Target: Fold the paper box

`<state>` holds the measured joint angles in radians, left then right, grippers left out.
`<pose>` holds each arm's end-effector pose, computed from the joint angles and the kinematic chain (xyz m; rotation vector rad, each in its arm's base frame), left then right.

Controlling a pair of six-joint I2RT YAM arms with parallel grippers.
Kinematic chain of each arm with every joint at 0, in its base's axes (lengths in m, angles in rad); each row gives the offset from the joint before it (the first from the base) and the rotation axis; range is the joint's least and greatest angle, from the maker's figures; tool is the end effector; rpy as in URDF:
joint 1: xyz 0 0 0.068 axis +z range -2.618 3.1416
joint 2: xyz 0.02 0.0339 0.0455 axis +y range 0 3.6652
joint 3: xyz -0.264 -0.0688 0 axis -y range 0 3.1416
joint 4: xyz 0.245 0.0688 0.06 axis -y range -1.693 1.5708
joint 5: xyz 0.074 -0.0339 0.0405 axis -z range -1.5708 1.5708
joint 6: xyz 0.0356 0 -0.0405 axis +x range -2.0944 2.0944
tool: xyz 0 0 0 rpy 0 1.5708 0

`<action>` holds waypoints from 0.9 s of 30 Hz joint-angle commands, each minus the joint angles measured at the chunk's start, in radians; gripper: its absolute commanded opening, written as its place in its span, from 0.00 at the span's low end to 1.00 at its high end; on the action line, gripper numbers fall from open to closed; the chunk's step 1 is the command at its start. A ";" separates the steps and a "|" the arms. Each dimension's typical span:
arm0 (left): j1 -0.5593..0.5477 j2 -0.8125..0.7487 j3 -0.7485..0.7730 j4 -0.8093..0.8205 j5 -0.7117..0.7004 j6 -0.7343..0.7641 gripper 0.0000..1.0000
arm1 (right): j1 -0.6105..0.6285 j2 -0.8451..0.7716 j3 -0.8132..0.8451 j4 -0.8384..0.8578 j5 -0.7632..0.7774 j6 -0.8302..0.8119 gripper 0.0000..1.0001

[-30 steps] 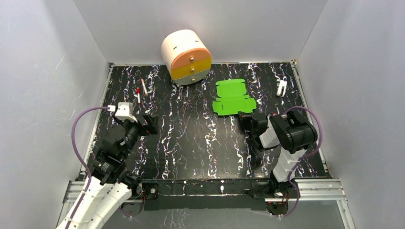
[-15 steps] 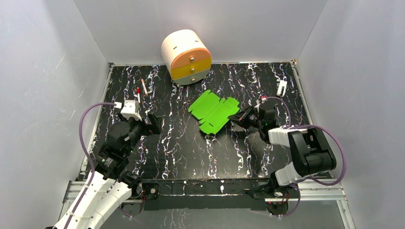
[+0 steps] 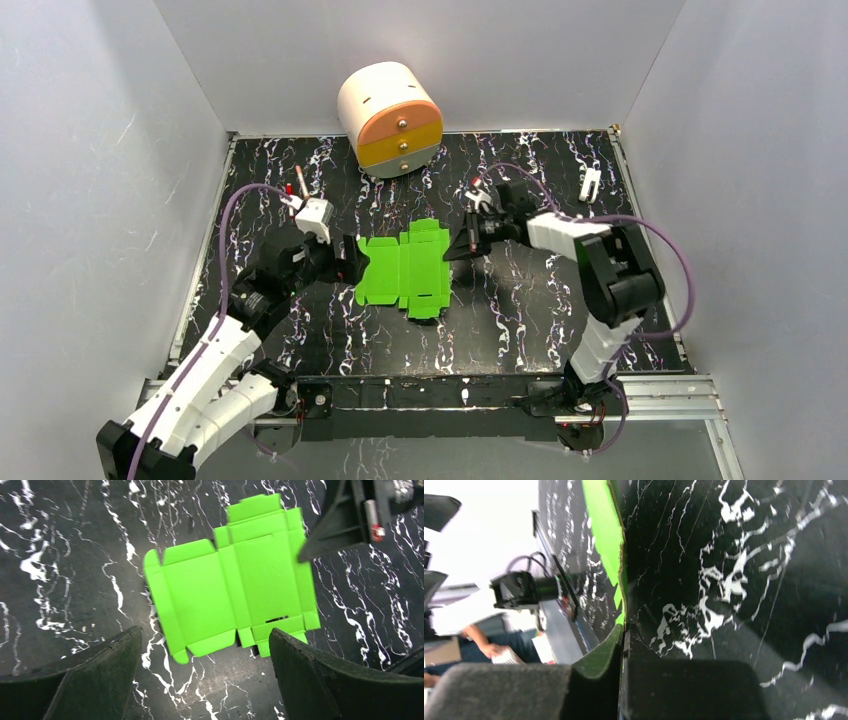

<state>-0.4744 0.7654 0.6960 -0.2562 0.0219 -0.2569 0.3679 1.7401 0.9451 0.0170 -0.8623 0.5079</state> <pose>0.1616 -0.0838 0.3042 0.2245 1.9168 -0.5151 0.3151 0.1504 0.1727 -0.2934 2.4285 1.4270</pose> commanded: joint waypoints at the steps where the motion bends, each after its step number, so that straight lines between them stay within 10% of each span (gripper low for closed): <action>1: -0.004 0.049 0.048 -0.038 0.108 -0.033 0.95 | 0.040 0.125 0.198 -0.294 0.034 -0.259 0.12; 10: -0.003 0.157 0.057 -0.133 -0.068 -0.167 0.94 | 0.077 0.011 0.183 -0.186 0.278 -0.145 0.55; 27: 0.011 0.331 0.088 -0.110 -0.075 -0.202 0.94 | 0.370 -0.558 -0.561 0.367 0.813 0.599 0.61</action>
<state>-0.4736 1.0920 0.7490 -0.3717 -0.0814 -0.4503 0.6609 1.2396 0.4423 0.1944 -0.2604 0.8719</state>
